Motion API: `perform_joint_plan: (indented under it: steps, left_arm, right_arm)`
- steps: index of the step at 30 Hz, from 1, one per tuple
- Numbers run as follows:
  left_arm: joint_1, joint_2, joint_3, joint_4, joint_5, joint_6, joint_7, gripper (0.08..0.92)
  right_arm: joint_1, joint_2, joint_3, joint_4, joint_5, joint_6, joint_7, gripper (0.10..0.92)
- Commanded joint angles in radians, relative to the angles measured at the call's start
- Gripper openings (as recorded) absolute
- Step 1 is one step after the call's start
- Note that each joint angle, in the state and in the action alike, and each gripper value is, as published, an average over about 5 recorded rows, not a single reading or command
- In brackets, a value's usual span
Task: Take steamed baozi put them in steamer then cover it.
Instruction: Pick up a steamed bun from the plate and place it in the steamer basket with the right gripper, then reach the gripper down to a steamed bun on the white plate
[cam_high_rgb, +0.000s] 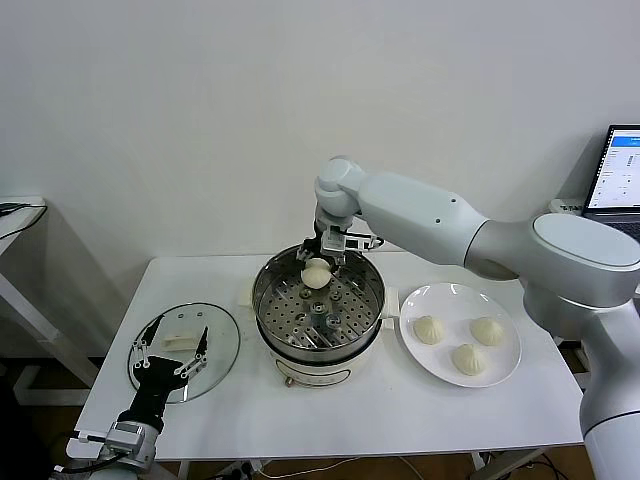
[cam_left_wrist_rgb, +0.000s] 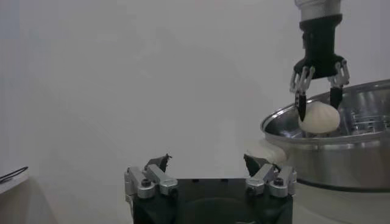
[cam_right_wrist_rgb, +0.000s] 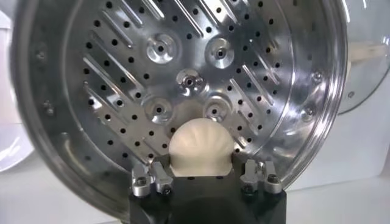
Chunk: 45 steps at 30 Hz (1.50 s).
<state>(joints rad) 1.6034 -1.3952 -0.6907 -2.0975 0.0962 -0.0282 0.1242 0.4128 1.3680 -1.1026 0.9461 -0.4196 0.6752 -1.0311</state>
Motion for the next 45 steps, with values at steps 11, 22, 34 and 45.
perform_joint_plan:
  steps: [11, 22, 34, 45]
  left_arm:
    - [0.003, -0.005, 0.0, -0.001, 0.001, -0.002, -0.001, 0.823]
    - [0.023, -0.007, 0.003, -0.023, 0.009, -0.003, -0.005, 0.823]
    - [0.05, -0.018, 0.024, -0.043, 0.041, -0.009, -0.012, 0.823]
    - [0.049, -0.02, 0.041, -0.039, 0.054, -0.013, -0.015, 0.823]
  right_arm:
    - [-0.014, -0.018, -0.001, 0.03, 0.073, -0.067, -0.036, 0.814]
    - [0.242, -0.274, -0.074, 0.247, 0.434, -0.213, -0.162, 0.823]
    - [0.273, -0.705, -0.167, 0.436, 0.651, -0.647, -0.263, 0.823]
    - [-0.164, -0.78, 0.135, 0.382, 0.411, -0.868, -0.228, 0.823]
